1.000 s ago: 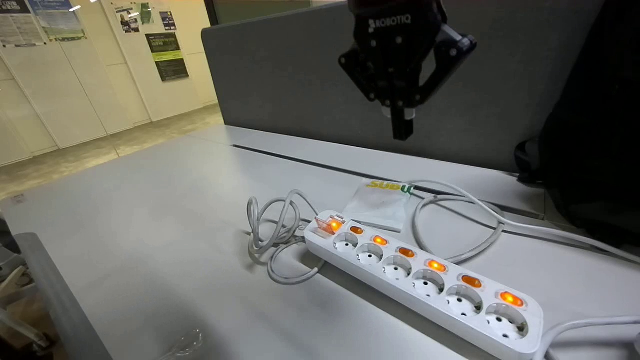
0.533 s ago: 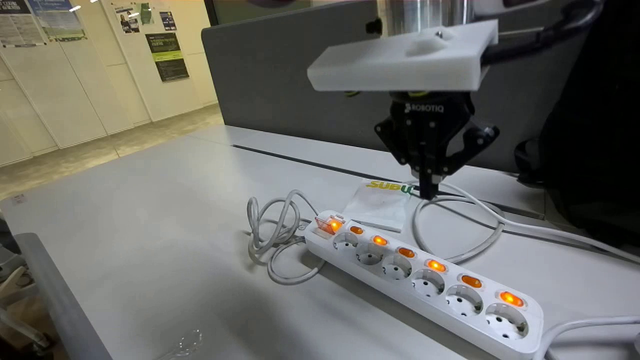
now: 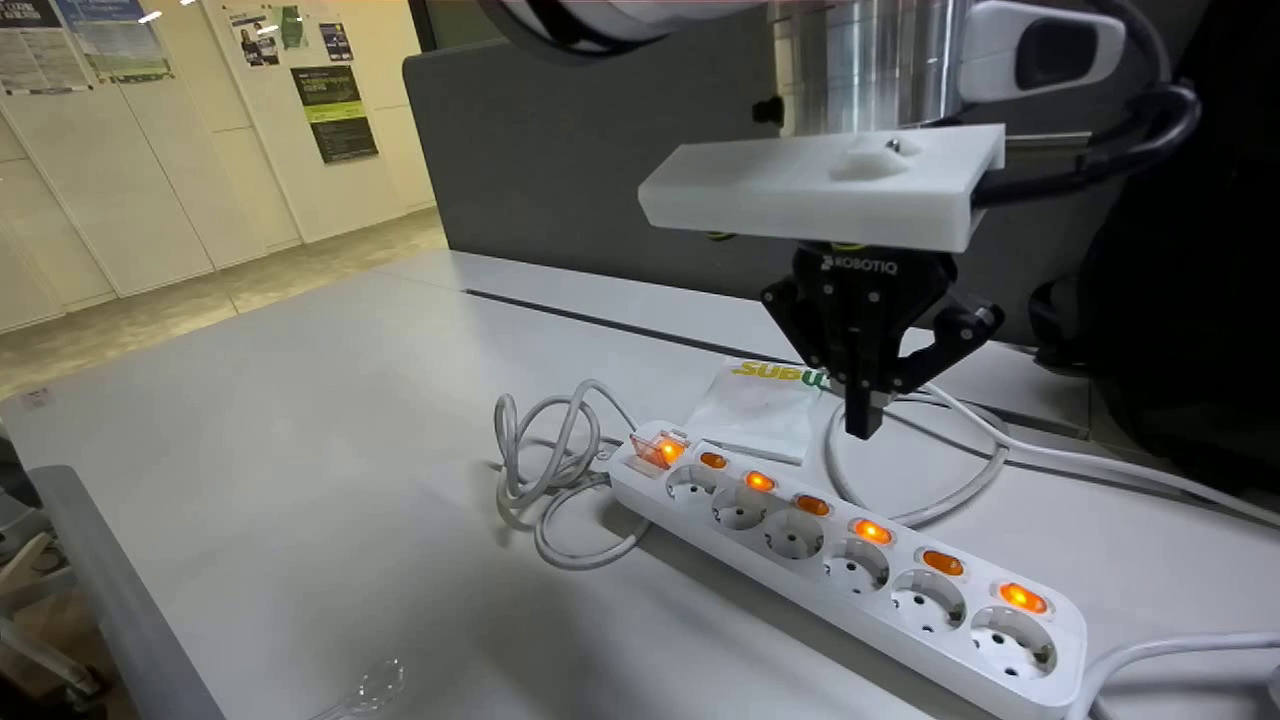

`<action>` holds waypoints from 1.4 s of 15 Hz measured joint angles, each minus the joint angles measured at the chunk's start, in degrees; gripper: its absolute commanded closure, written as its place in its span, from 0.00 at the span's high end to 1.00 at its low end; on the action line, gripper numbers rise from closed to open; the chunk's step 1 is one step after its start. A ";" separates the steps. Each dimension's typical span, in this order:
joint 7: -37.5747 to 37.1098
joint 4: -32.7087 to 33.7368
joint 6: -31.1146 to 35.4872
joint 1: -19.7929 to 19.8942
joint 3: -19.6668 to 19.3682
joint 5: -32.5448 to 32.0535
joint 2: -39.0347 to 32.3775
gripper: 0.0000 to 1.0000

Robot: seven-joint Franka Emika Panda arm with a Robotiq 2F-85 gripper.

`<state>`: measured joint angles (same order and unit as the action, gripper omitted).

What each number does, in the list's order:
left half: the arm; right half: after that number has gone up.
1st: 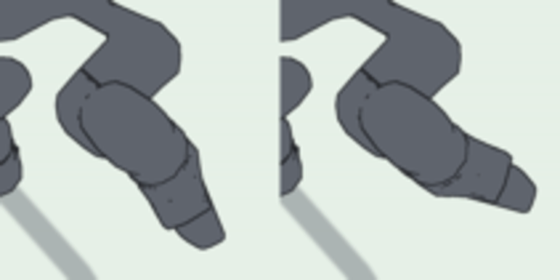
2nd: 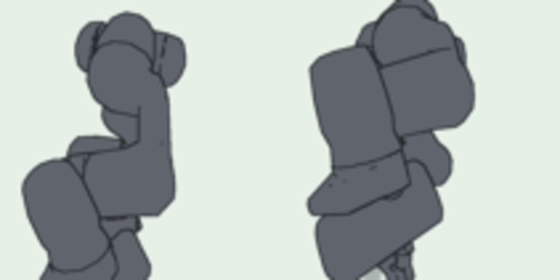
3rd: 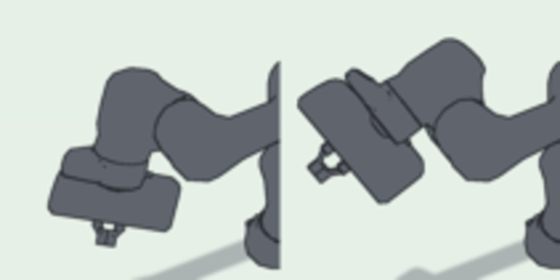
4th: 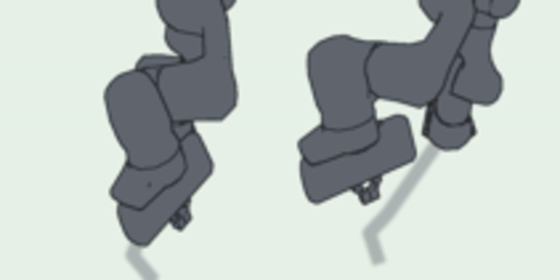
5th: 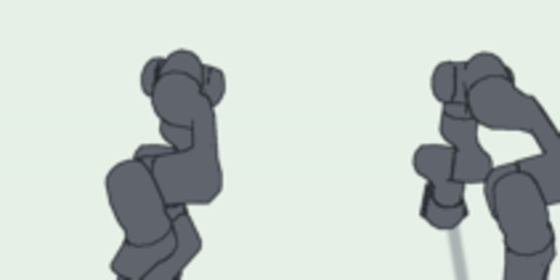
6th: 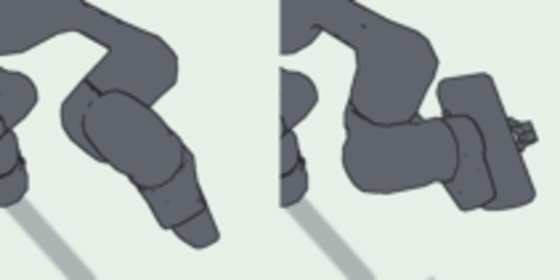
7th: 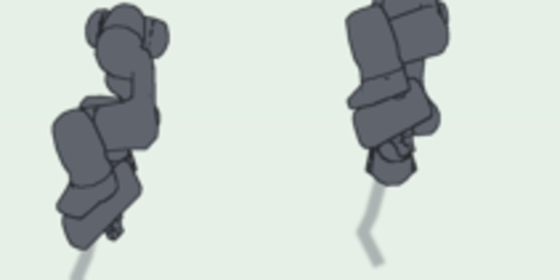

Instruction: Turn off the third from last switch on the extension cord

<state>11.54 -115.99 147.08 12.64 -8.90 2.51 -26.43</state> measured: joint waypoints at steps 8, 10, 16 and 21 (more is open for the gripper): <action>-0.46 -4.87 6.60 0.28 0.03 -0.03 -0.34 0.00; -0.54 -5.92 8.29 0.69 0.05 0.18 -0.45 0.00; -0.51 -6.30 8.84 2.69 1.44 2.51 -2.37 0.00; -0.25 -5.83 9.41 4.56 3.66 4.55 -3.15 0.00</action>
<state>11.29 -121.81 156.49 17.21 -5.24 7.06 -29.58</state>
